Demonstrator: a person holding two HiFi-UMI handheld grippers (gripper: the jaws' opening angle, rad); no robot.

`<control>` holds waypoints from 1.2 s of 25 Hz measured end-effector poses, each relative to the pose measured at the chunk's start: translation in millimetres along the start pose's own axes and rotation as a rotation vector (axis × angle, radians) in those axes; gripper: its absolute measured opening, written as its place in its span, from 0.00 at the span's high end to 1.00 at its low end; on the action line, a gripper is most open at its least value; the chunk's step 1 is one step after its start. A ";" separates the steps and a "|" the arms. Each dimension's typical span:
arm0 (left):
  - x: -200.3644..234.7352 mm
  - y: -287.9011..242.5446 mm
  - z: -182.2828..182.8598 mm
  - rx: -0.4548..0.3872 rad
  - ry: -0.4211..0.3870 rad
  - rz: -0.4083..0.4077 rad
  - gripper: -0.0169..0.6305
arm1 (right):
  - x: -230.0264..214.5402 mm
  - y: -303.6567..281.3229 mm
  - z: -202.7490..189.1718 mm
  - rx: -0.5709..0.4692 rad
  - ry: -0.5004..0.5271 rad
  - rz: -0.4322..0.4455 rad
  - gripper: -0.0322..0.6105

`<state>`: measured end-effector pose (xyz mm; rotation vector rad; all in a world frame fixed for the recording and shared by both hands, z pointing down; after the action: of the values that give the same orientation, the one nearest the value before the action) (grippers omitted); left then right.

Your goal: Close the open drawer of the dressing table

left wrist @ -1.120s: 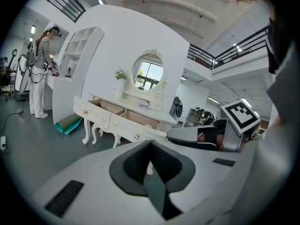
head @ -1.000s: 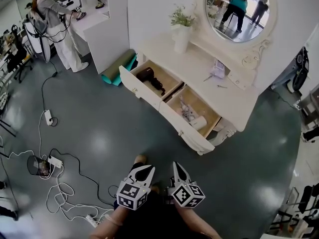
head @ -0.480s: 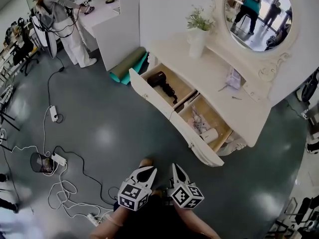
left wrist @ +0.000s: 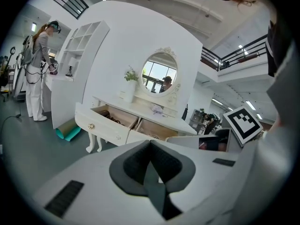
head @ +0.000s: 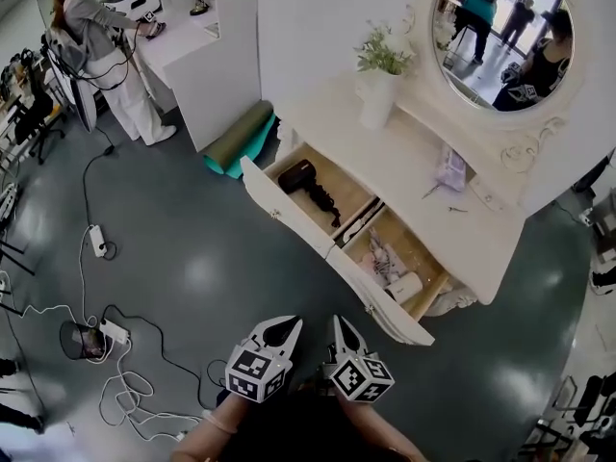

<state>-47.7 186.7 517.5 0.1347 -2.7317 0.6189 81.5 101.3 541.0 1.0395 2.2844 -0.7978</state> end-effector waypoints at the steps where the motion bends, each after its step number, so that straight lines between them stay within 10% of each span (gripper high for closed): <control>1: 4.1 -4.3 4.8 0.002 -0.005 -0.009 0.95 | -0.8 -4.5 2.6 -0.006 -0.004 -0.011 0.92; 30: 67.3 -67.3 68.1 0.046 -0.082 -0.278 0.95 | 15.8 -70.2 23.7 -0.150 -0.025 -0.197 0.92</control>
<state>-120.4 95.3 509.8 0.5509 -2.7070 0.6070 21.6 55.3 535.3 0.7427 2.4093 -0.6982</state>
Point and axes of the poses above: the fingertips, and each gripper's own axes: y backward along the fingers, x to its left, z out of its top, the point moved 7 cm from there along y, backward along the fingers
